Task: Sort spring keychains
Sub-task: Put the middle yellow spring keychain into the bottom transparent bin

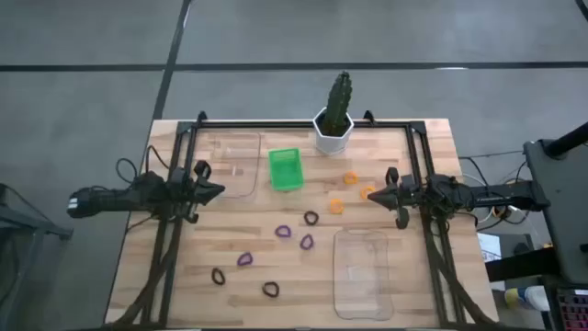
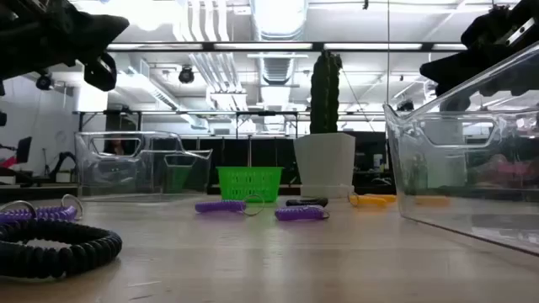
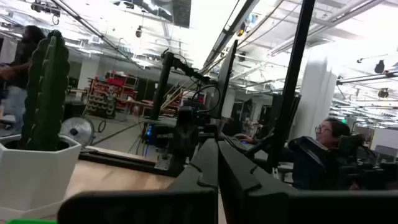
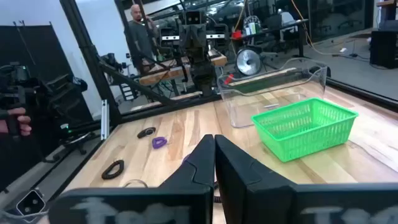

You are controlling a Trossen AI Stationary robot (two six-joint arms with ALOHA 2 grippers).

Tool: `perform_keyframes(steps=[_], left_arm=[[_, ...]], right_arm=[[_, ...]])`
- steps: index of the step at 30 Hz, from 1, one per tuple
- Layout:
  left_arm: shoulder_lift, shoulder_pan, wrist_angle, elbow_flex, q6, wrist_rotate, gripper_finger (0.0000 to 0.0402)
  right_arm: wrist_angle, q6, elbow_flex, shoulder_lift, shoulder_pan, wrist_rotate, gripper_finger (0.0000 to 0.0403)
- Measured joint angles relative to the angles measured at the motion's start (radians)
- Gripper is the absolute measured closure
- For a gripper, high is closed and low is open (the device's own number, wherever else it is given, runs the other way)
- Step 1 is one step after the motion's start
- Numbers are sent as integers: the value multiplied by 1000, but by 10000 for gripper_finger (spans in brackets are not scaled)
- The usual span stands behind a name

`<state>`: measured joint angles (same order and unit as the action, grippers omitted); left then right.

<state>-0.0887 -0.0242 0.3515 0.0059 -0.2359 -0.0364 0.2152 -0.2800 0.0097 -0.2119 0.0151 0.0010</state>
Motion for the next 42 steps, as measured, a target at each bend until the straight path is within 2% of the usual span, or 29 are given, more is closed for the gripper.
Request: perform_keyframes(steps=[9, 12, 16, 21, 25, 28, 31, 35, 39, 42], left_arm=[[0, 0, 0, 0, -3, 0, 400], [0, 0, 0, 0, -13, 0, 400], [0, 0, 0, 0, -54, 0, 400], [0, 0, 0, 0, -202, 0, 400], [0, 0, 0, 0, -328, 6, 400], [0, 0, 19, 0, -465, 9, 400], [0, 0, 42, 0, -595, 45, 400], [0, 0, 50, 0, -665, 74, 400], [0, 0, 49, 4, -784, 107, 400], [0, 0, 48, 10, -809, 172, 400]], right_arm=[[2, -32, 0, 0, 0, 1, 394], [47, -241, 0, 0, 0, 2, 394], [174, -656, 0, 0, 0, 48, 394], [300, -857, 0, 0, 0, 198, 394], [313, -988, 0, 0, 0, 381, 394], [320, -1009, 0, -4, 0, 462, 394], [317, -1022, 8, -26, 1, 462, 394], [321, -975, 114, -111, 2, 354, 394], [315, -773, 278, -265, 3, 201, 394], [292, -718, 395, -389, -7, 195, 394]])
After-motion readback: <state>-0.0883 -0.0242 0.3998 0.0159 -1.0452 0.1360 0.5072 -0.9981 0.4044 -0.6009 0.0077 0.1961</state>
